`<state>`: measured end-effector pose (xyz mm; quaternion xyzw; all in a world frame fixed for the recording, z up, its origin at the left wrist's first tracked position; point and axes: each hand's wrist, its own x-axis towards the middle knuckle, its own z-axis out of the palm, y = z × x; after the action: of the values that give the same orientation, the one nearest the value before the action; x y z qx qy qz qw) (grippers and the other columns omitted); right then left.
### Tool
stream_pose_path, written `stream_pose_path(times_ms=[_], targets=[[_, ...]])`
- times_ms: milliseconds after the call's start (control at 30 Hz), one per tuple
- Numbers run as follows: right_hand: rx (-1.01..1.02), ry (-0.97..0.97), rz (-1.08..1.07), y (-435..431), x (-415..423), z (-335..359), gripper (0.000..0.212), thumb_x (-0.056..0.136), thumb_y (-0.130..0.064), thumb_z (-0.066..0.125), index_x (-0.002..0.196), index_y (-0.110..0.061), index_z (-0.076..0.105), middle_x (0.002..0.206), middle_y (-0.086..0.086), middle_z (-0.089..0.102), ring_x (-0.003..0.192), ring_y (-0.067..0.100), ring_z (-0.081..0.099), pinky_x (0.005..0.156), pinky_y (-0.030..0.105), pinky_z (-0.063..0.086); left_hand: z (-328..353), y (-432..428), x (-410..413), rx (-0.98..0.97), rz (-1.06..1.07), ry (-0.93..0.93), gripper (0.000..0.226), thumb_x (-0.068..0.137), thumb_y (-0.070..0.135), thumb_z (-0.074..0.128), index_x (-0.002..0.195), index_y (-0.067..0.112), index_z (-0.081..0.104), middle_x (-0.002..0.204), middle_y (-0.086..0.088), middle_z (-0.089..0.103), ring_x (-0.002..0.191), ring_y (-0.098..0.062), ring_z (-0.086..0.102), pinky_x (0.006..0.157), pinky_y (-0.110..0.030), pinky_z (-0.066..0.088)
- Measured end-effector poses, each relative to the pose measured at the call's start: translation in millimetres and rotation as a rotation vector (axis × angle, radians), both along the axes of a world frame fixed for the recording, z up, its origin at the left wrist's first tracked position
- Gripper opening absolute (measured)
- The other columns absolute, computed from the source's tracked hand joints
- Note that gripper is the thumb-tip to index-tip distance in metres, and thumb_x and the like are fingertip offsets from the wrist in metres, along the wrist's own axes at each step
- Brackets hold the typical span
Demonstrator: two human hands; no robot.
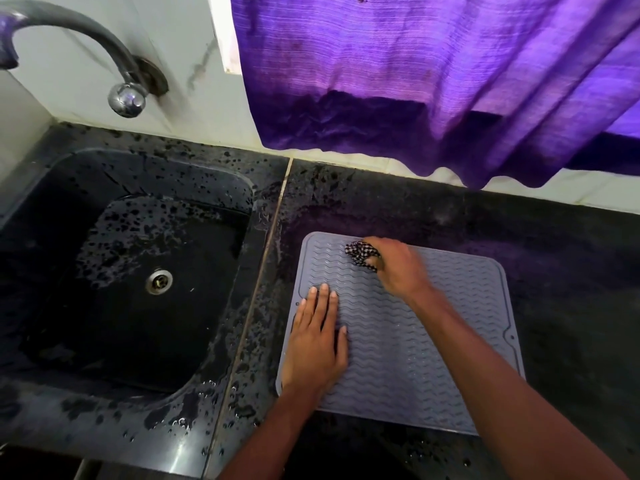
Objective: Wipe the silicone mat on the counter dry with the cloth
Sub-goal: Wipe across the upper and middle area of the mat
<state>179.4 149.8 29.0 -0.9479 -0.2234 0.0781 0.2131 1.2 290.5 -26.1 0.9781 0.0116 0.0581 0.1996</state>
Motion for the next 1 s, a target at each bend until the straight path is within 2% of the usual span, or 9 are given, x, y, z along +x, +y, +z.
stream_pose_path(times_ms=[100,200,300,367,500,700,800,933,1000], targets=[[-0.006,-0.015,0.001,20,-4,4,0.030,0.087,-0.016,0.062,0.114,-0.030,0.058,0.102,-0.001,0.069,0.099,0.028,0.063,0.075,0.040,0.052,-1,-1,1,-0.008,0.000,-0.016,0.061,0.100,0.035,0.038,0.152,0.004,0.040,0.161,-0.013,0.033,0.151,-0.030,0.027,0.118,-0.047,0.026],[-0.004,-0.035,0.016,42,-5,8,0.043,0.081,-0.005,0.059,0.116,-0.030,0.059,0.103,0.001,0.067,0.100,0.029,0.062,0.075,0.041,0.052,0,-1,0,0.017,0.001,-0.012,0.061,0.100,0.035,0.037,0.152,0.004,0.039,0.162,-0.013,0.033,0.151,-0.030,0.026,0.118,-0.046,0.025],[-0.004,-0.006,0.192,71,-9,17,0.054,0.078,0.002,0.057,0.124,-0.027,0.058,0.110,0.002,0.066,0.103,0.027,0.060,0.078,0.041,0.052,-2,0,0,0.024,0.001,0.004,0.061,0.100,0.035,0.036,0.153,0.004,0.037,0.163,-0.013,0.030,0.153,-0.029,0.023,0.120,-0.045,0.023],[-0.025,-0.029,0.294,92,-12,24,0.056,0.078,0.003,0.057,0.129,-0.022,0.056,0.113,0.005,0.064,0.101,0.028,0.056,0.074,0.039,0.050,-3,-1,0,0.029,0.002,0.012,0.061,0.101,0.035,0.036,0.153,0.004,0.037,0.163,-0.014,0.030,0.153,-0.029,0.022,0.121,-0.046,0.022],[-0.143,-0.108,0.295,110,-9,31,0.052,0.079,0.005,0.056,0.127,-0.016,0.054,0.111,0.007,0.062,0.104,0.033,0.053,0.069,0.039,0.038,0,0,-1,0.043,0.005,0.028,0.062,0.101,0.035,0.036,0.155,0.004,0.034,0.164,-0.014,0.026,0.154,-0.027,0.019,0.123,-0.045,0.021],[-0.143,-0.017,0.273,75,-2,32,0.056,0.079,0.004,0.059,0.129,-0.021,0.053,0.111,0.005,0.063,0.109,0.029,0.057,0.079,0.044,0.051,3,0,-1,0.041,0.024,0.046,0.065,0.100,0.039,0.036,0.157,0.007,0.030,0.165,-0.011,0.023,0.155,-0.024,0.016,0.124,-0.043,0.020],[-0.164,0.030,0.240,53,3,32,0.047,0.078,0.000,0.061,0.122,-0.019,0.056,0.109,0.005,0.064,0.108,0.030,0.060,0.078,0.041,0.052,5,-1,-2,0.052,0.025,0.038,0.065,0.100,0.039,0.037,0.156,0.007,0.031,0.165,-0.011,0.025,0.154,-0.023,0.017,0.123,-0.043,0.021],[-0.168,0.049,0.156,12,10,26,0.036,0.080,-0.002,0.061,0.110,-0.021,0.058,0.102,0.000,0.065,0.100,0.025,0.062,0.071,0.030,0.043,4,0,-2,0.050,0.031,0.032,0.066,0.100,0.040,0.037,0.156,0.007,0.031,0.165,-0.011,0.025,0.154,-0.023,0.017,0.124,-0.042,0.020],[-0.184,0.052,0.127,-4,10,25,0.033,0.082,-0.005,0.063,0.111,-0.019,0.058,0.103,0.004,0.065,0.099,0.026,0.063,0.074,0.032,0.046,4,0,-1,0.056,0.027,0.034,0.066,0.100,0.041,0.036,0.156,0.007,0.031,0.165,-0.011,0.024,0.155,-0.023,0.017,0.123,-0.043,0.021]])
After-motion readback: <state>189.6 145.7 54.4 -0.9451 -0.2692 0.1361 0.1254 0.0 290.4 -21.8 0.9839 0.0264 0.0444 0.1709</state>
